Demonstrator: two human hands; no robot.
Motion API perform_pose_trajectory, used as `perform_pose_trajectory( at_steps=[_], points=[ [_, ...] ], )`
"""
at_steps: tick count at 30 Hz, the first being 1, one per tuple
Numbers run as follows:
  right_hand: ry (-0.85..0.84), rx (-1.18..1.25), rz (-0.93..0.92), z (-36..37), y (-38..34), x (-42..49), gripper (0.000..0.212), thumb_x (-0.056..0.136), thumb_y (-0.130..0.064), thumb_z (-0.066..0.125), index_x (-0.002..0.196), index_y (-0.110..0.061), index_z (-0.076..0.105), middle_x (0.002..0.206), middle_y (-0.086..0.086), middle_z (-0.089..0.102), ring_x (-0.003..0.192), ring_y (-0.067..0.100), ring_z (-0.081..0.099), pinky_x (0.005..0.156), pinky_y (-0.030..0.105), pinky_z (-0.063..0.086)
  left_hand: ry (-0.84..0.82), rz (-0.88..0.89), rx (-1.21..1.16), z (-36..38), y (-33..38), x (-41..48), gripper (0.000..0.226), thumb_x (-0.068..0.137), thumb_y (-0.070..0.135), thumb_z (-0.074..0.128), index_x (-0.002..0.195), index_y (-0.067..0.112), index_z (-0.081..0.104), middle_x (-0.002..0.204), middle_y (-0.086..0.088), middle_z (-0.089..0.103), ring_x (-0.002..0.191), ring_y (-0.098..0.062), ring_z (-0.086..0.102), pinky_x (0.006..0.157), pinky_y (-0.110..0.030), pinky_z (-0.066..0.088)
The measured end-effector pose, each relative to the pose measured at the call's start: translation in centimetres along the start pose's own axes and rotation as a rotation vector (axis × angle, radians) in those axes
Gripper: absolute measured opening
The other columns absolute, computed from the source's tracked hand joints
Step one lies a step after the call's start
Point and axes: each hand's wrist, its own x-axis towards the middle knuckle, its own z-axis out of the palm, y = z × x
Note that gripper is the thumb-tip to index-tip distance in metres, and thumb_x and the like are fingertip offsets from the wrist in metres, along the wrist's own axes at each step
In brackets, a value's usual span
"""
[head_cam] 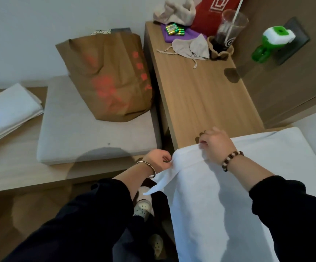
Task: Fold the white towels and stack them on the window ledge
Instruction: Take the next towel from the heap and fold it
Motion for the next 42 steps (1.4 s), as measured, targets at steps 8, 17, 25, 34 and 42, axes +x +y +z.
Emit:
perform_pose_trajectory(
  at_steps=[8,17,25,34,42],
  points=[
    [-0.096,0.239,0.321,0.2,-0.3,1.6,0.016,0.092,-0.013,0.053,0.079,-0.021,0.059,0.090,0.003,0.066,0.120,0.026,0.047,0.094,0.027,0.026,0.105,-0.149,-0.266,-2.2,-0.4,0.9,0.018,0.092,0.011,0.058,0.102,0.000,0.069,0.101,-0.016,0.067,0.085,-0.015,0.052,0.070,-0.019,0.040],
    [-0.109,0.383,0.469,-0.2,-0.9,1.6,0.023,0.090,-0.003,0.041,0.082,-0.020,0.054,0.104,0.001,0.062,0.107,0.025,0.054,0.087,0.027,0.036,0.105,-0.464,-0.985,-1.2,-1.2,0.6,0.016,0.096,0.000,0.047,0.097,-0.004,0.062,0.076,-0.013,0.066,0.072,-0.018,0.059,0.071,-0.025,0.049],
    [-0.084,0.285,0.452,-0.6,-1.1,2.1,0.011,0.093,-0.014,0.050,0.084,-0.019,0.054,0.097,0.002,0.057,0.112,0.025,0.047,0.095,0.036,0.039,0.395,-0.369,-0.616,-0.7,-0.9,1.2,0.016,0.089,0.003,0.054,0.093,-0.006,0.067,0.096,-0.025,0.064,0.089,-0.031,0.058,0.084,-0.032,0.044],
    [0.153,0.055,-0.215,-0.1,-0.8,-2.0,0.020,0.066,-0.014,0.046,0.082,-0.009,0.057,0.082,0.007,0.056,0.076,0.028,0.050,0.066,0.030,0.032,0.207,0.178,0.062,1.1,2.1,-3.9,0.022,0.082,0.033,0.064,0.095,0.018,0.055,0.091,0.004,0.055,0.083,-0.014,0.050,0.073,-0.026,0.044],
    [0.223,-0.053,-0.247,1.5,-0.3,-2.6,0.020,0.061,0.001,0.074,0.073,-0.009,0.063,0.073,0.006,0.061,0.066,0.030,0.058,0.063,0.033,0.047,0.294,0.104,0.043,2.1,1.9,-4.1,0.022,0.090,0.020,0.054,0.111,0.015,0.060,0.109,0.002,0.060,0.099,-0.018,0.055,0.083,-0.027,0.043]
  ],
)
